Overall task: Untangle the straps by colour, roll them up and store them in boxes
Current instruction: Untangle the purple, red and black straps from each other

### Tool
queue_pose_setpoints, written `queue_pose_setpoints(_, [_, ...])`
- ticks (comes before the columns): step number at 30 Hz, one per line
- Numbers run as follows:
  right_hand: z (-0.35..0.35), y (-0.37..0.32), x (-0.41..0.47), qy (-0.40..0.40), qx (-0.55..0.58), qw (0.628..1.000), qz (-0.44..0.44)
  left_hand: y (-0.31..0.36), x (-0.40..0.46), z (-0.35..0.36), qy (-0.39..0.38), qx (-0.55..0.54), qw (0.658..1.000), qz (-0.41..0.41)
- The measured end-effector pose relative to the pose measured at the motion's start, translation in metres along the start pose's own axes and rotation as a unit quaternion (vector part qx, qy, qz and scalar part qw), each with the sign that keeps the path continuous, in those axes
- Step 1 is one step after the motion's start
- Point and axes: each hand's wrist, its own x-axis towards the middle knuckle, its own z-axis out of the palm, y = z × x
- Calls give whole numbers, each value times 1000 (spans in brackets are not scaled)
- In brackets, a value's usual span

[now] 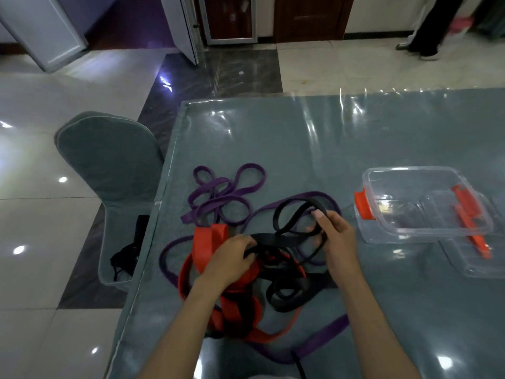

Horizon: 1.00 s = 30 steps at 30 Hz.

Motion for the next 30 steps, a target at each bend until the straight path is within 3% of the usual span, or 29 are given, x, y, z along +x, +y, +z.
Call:
queue_pose_setpoints(6, [5, -12, 3, -40, 98, 994, 24, 8, 31, 36, -22, 16, 999, 21])
queue_pose_setpoints(12, [1, -6, 4, -34, 139, 989, 44, 4, 50, 43, 26, 96, 994, 34])
queue_pose_setpoints(16, [-9, -3, 7, -30, 82, 995, 58, -4, 49, 34, 17, -66, 997, 45])
queue_pose_setpoints(18, [-13, -1, 8, -25, 59, 996, 65, -5, 45, 25, 66, -131, 988, 52])
queue_pose_setpoints(22, [-15, 2, 6, -3, 41, 996, 76, -4, 39, 1, 192, -157, 969, 4])
queue_pose_setpoints(26, [-15, -2, 3, 27, 43, 994, 95, -2, 33, -17, 204, -196, 958, -40])
queue_pose_setpoints(30, [-22, -11, 1, 54, 57, 994, 75, 0, 20, -21, 277, -244, 923, -108])
